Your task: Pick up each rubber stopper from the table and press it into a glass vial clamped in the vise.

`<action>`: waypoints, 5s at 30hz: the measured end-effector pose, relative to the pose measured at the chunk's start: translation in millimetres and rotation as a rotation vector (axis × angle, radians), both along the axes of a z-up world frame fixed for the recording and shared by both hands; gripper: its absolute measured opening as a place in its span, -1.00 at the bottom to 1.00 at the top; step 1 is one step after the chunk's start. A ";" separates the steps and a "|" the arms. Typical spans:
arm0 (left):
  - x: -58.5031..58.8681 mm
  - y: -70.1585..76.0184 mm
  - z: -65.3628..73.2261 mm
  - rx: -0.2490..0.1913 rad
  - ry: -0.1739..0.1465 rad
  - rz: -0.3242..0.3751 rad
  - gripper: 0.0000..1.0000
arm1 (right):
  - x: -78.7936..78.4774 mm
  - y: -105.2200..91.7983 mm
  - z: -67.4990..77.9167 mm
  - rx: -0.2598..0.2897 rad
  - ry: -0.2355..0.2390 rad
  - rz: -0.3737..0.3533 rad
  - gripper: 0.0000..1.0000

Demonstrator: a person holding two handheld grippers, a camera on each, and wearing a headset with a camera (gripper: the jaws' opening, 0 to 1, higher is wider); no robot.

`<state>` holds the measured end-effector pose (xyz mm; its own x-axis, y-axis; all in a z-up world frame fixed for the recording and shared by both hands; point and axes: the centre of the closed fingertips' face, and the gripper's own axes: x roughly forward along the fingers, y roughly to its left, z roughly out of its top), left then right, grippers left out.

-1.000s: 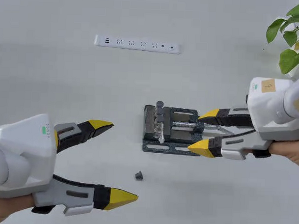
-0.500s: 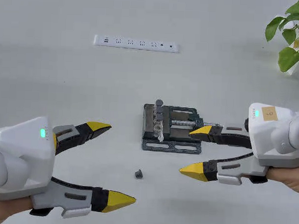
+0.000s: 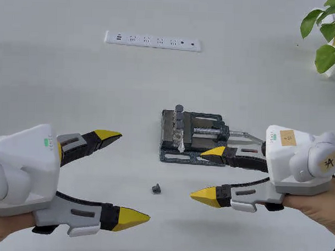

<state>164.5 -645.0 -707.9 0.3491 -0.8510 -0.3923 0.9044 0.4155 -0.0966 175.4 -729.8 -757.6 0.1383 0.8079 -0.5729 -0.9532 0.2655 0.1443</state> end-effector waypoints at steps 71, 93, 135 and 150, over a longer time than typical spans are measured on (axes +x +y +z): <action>8.3 0.6 -17.8 0.011 0.047 0.022 0.68 | -8.2 55.7 -81.1 -0.113 0.000 0.360 -0.83; 7.8 -1.4 -16.9 0.013 0.044 0.014 0.65 | -5.8 54.0 -77.6 -0.114 0.006 0.330 -0.86; 12.9 -42.6 52.3 -0.146 -0.067 -0.091 -0.61 | -12.0 33.0 95.5 0.114 -0.170 0.147 -0.86; 8.7 -52.9 67.1 -0.191 -0.065 -0.133 -0.81 | -10.2 36.8 112.0 0.160 -0.181 0.125 -0.87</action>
<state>173.1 -697.9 -640.9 0.2487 -0.9477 -0.1998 0.9568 0.2725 -0.1017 165.2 -693.0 -645.6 0.1202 0.9034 -0.4115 -0.9913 0.1313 -0.0013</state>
